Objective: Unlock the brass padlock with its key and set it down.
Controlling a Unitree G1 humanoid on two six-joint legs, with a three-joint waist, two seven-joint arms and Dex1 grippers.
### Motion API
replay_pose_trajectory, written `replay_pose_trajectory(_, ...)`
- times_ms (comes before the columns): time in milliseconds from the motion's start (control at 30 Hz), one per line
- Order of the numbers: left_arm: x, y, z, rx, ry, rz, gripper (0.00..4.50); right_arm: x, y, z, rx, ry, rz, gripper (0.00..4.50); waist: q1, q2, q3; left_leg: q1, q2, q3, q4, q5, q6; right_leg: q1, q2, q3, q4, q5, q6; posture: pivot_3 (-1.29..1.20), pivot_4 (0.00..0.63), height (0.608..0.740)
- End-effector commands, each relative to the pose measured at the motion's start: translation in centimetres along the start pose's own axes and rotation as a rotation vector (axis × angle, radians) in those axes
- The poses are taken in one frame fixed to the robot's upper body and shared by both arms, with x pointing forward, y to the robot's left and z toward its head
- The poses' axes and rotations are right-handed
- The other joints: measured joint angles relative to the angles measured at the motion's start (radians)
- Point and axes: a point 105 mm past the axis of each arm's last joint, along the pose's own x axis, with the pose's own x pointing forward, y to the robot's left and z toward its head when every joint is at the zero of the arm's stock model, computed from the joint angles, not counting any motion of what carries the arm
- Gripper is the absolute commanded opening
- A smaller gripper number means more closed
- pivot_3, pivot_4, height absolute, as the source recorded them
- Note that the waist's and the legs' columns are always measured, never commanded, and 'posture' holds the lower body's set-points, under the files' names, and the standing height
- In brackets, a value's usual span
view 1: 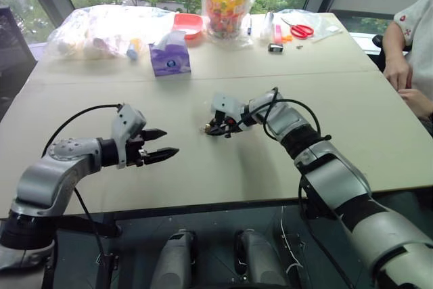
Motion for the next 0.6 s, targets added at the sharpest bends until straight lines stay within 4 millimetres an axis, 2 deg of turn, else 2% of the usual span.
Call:
replay_pose_trajectory(33, 0.3, 1.6, 1.8, -0.025, -0.098, 0.032, 3.52, -2.2, -1.8, 2.0, -0.151, -0.085, -0.135, 0.7, 0.002, 0.0, 0.0, 0.0, 0.0, 0.0, 0.0, 0.0, 0.0, 0.0, 0.0, 0.0, 0.0, 0.0, 0.0, 0.0, 0.15, 0.74)
replay_pose_trajectory(133, 1.3, 2.3, 4.2, -0.183, -0.25, -0.048, 3.52, -5.0, -1.8, 4.9, -0.395, -0.213, -0.262, 0.7, 0.011, 0.0, 0.0, -0.002, -0.001, 0.0, 0.001, 0.0, 0.0, -0.001, -0.001, 0.0, 0.001, 0.0, 0.002, 0.0, 0.15, 0.74)
replay_pose_trajectory(200, 1.9, 2.5, 5.0, -0.229, -0.287, -0.101, 3.52, -6.2, -1.3, 6.1, -0.483, -0.263, -0.317, 0.7, 0.005, 0.0, 0.0, -0.003, -0.001, 0.0, 0.001, 0.0, 0.0, -0.002, -0.001, 0.0, 0.002, 0.002, 0.005, 0.0, 0.15, 0.74)
replay_pose_trajectory(367, 3.8, 2.8, 6.4, -0.27, -0.318, -0.196, 3.52, -7.4, -0.1, 7.6, -0.611, -0.297, -0.402, 0.7, -0.004, -0.001, 0.0, 0.0, -0.001, 0.001, 0.0, 0.0, 0.0, -0.002, 0.002, 0.0, 0.005, 0.001, 0.006, 0.0, 0.15, 0.74)
replay_pose_trajectory(467, 4.8, 3.0, 7.5, -0.272, -0.346, -0.227, 2.64, -7.7, 0.0, 8.1, -0.616, -0.31, -0.438, 0.7, 0.0, -0.001, 0.0, 0.0, -0.001, 0.002, 0.0, 0.002, -0.002, -0.002, 0.003, -0.001, 0.006, 0.001, 0.006, 0.0, 0.15, 0.74)
replay_pose_trajectory(600, 5.5, 2.8, 8.3, -0.264, -0.348, -0.278, 0.8, -7.9, 0.1, 8.2, -0.619, -0.309, -0.461, 0.7, 0.001, -0.001, 0.0, 0.0, -0.001, 0.001, 0.001, 0.002, -0.002, -0.001, 0.002, 0.0, 0.006, 0.001, 0.006, 0.0, 0.15, 0.74)
